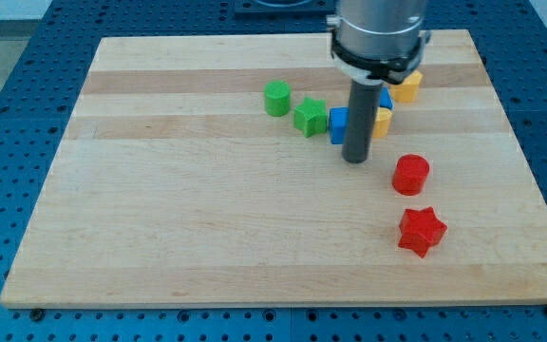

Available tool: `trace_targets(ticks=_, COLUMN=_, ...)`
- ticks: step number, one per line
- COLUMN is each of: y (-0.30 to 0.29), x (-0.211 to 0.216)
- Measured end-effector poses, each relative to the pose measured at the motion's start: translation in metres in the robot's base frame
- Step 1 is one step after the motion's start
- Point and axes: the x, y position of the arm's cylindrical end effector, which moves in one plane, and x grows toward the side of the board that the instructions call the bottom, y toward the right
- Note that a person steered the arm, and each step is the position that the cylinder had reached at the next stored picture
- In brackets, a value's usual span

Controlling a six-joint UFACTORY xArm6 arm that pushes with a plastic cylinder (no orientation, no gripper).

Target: Slide the blue triangle towards the top center

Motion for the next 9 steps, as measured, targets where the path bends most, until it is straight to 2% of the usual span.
trace_targets(ticks=2, y=0.080, x=-0.005)
trace_targets(ticks=3, y=0.105, x=0.020)
trace_targets(ticks=4, y=0.104, x=0.021)
trace_targets(ticks=6, y=0.087, x=0.056)
trace_targets(ticks=9, y=0.063, x=0.056)
